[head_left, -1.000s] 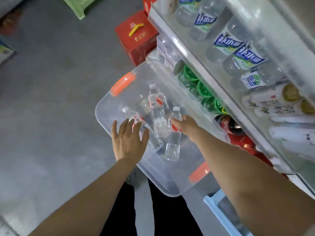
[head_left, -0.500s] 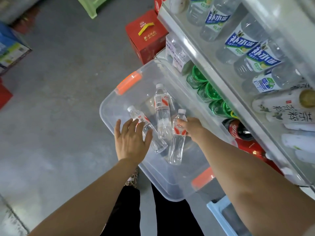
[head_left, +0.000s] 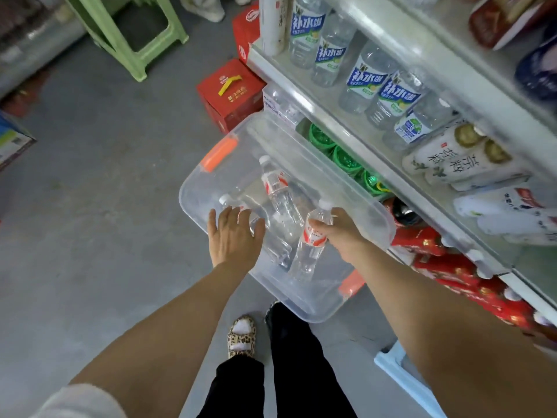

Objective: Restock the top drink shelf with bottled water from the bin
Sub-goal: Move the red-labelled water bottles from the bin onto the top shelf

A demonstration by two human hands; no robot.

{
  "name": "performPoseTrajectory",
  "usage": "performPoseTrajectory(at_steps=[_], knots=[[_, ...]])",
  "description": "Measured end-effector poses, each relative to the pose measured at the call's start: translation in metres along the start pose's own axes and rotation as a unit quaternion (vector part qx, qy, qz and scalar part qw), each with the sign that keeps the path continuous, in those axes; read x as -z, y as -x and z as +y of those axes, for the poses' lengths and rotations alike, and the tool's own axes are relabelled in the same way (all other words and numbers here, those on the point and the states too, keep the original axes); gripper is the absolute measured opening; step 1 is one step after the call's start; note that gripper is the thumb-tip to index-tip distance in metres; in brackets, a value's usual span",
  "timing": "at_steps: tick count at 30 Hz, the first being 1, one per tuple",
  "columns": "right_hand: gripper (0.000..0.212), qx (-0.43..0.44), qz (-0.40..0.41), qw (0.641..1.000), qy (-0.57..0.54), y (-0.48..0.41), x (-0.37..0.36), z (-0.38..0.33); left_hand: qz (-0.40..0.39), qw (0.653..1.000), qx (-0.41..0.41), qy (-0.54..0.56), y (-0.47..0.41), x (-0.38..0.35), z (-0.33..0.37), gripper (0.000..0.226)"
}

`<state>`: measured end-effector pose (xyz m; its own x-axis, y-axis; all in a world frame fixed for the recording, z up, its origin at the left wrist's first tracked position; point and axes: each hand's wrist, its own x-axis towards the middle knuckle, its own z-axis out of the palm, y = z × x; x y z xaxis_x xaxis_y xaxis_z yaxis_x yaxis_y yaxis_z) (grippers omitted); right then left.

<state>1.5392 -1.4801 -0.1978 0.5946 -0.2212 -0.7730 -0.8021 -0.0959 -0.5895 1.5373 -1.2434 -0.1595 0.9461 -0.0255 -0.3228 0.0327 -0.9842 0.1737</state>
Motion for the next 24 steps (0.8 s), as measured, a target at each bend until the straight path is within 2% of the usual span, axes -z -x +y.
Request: performPoseTrajectory(at_steps=[2, 8, 13, 16, 18, 19, 22, 24], knots=[[0.06, 0.03, 0.025, 0.999, 0.002, 0.022, -0.003, 0.001, -0.011, 0.999, -0.02, 0.046, 0.005, 0.009, -0.003, 0.049], [0.063, 0.101, 0.108, 0.988, -0.048, 0.093, 0.013, -0.032, -0.035, 0.987, -0.066, 0.14, 0.043, 0.06, -0.001, 0.053], [0.047, 0.18, 0.144, 0.969, -0.089, 0.178, 0.054, -0.081, -0.042, 0.973, -0.123, 0.192, 0.065, 0.13, 0.033, 0.054], [0.056, 0.234, 0.184, 0.952, -0.079, 0.237, 0.084, -0.112, -0.032, 0.952, -0.192, 0.238, 0.078, 0.175, 0.066, 0.055], [0.04, 0.271, 0.207, 0.936, -0.087, 0.274, 0.108, -0.131, -0.02, 0.932, -0.243, 0.269, 0.09, 0.206, 0.091, 0.054], [0.038, 0.285, 0.225, 0.928, -0.089, 0.292, 0.12, -0.141, -0.014, 0.921, -0.268, 0.284, 0.097, 0.22, 0.105, 0.054], [0.059, 0.313, 0.295, 0.898, -0.091, 0.35, 0.153, -0.17, -0.001, 0.89, -0.335, 0.308, 0.121, 0.264, 0.144, 0.056], [0.046, 0.345, 0.325, 0.875, -0.098, 0.39, 0.177, -0.187, 0.011, 0.867, -0.378, 0.324, 0.136, 0.293, 0.169, 0.056]])
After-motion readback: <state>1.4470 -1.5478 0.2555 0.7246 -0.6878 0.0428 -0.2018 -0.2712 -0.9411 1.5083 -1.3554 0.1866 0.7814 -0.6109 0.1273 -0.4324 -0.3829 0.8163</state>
